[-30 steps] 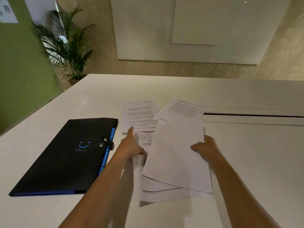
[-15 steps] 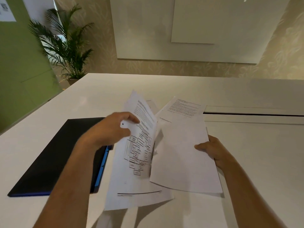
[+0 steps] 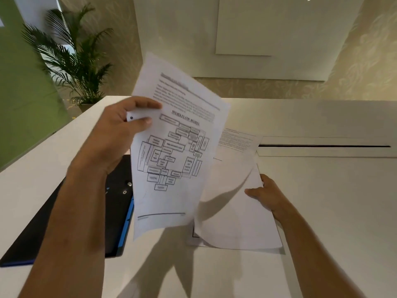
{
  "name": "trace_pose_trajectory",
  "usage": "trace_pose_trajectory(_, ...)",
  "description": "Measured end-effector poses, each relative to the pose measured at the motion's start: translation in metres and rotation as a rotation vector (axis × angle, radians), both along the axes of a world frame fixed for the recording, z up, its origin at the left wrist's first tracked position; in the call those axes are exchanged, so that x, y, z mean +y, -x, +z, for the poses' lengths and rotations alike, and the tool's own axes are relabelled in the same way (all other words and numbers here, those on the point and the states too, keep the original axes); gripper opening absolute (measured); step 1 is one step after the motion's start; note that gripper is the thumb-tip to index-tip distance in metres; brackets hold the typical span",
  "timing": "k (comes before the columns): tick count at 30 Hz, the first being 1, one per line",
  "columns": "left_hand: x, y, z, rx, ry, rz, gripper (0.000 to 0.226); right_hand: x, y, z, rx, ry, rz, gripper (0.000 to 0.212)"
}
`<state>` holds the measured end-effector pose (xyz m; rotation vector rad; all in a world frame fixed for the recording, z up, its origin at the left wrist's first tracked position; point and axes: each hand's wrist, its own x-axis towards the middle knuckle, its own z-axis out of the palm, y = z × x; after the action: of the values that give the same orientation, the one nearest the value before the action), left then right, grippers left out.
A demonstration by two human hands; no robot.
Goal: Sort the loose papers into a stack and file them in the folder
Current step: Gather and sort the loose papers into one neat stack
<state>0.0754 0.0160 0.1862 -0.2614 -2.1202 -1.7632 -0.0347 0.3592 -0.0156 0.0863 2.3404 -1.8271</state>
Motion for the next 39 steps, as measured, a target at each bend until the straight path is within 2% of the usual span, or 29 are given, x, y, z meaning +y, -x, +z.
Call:
trace_pose_trajectory(5,0.001,0.01,0.008,0.075,-0.22,-0.087,0.032,-0.005,-0.005,0.005,0.017,0.032,-0.037,0.04)
trace_pose_trajectory(10,0.02,0.039,-0.036,-0.098,-0.338,-0.052,0.037,-0.006,-0.008,0.008,0.032,-0.009,-0.019,0.038)
trace_pose_trajectory(14,0.051,0.065,-0.095,-0.323,-0.244,-0.027,0.038,-0.006,-0.007,0.011,0.037,-0.009,0.009,0.022)
trace_pose_trajectory(18,0.073,0.081,-0.152,-0.483,-0.067,-0.05,0.032,-0.005,-0.008,0.016,-0.186,0.211,-0.049,0.064)
trace_pose_trajectory(20,0.08,0.086,-0.17,-0.475,0.041,-0.021,0.035,-0.005,-0.01,0.019,-0.204,0.239,0.027,0.064)
trace_pose_trajectory(23,0.088,0.094,-0.183,-0.465,0.204,0.033,0.052,-0.01,-0.013,0.019,-0.062,0.042,0.023,0.036)
trace_pose_trajectory(26,0.09,0.102,-0.185,-0.465,0.212,0.13,0.061,-0.013,-0.011,0.014,-0.026,0.011,-0.021,0.041)
trace_pose_trajectory(31,0.074,0.116,-0.176,-0.4,0.192,0.388,0.046,0.001,0.0,0.011,0.021,0.116,-0.067,0.043)
trace_pose_trajectory(35,0.048,0.128,-0.174,-0.426,0.438,0.633,0.044,0.013,0.022,0.015,0.038,0.169,-0.14,0.042)
trace_pose_trajectory(39,0.032,0.141,-0.174,-0.503,0.42,0.665,0.056,0.017,0.052,0.012,0.016,0.2,-0.236,0.037)
